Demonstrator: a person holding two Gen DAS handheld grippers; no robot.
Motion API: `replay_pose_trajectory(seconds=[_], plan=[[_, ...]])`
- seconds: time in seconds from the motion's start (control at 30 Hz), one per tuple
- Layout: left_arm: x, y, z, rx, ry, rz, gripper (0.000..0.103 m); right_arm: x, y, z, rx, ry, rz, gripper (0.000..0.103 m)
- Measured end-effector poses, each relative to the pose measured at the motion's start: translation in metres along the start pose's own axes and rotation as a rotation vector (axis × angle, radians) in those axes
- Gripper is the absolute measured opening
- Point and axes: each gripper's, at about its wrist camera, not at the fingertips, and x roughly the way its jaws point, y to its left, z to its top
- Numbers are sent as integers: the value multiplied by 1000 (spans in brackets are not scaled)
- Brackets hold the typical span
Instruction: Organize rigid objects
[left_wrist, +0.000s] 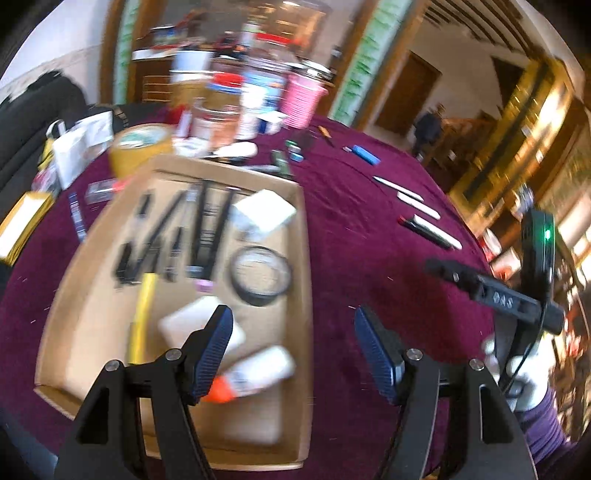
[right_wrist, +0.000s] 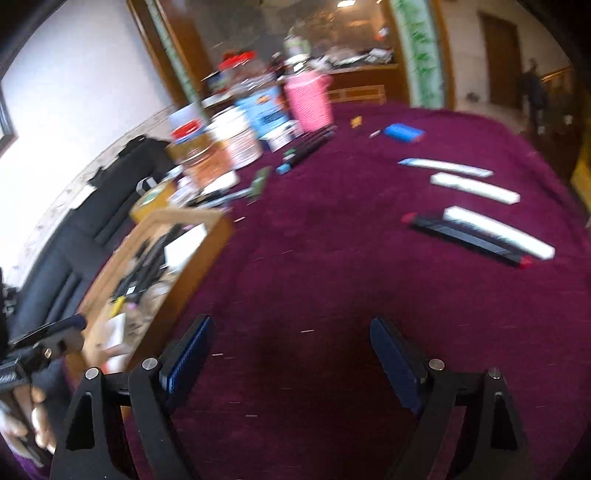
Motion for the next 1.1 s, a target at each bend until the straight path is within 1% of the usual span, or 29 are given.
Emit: replay_pose_trajectory(seconds=[0.13,0.27,0.53,0.63,0.87,1.1], plan=[[14,-30,-3,62,33,-14,68,-15,-14,-1,-12,-61,-95,89],[23,-53,-7,104,52,-4,68,-28,-24,-1,-20,-113,-156,89],[37,-74,-11,129,84,11,68,-48,-40,-3,-51,-181,-293,89],[41,-82,-11,142,92,14,68,-56,-45,-4,-60,-207,-336,92],[52,-100,-14,170,119,11,68,-69,-59,-3,-42,-251,-401,93],[60,-110,-16,186,138,12,68,-72,-76,-3,-9,-258,-442,94]])
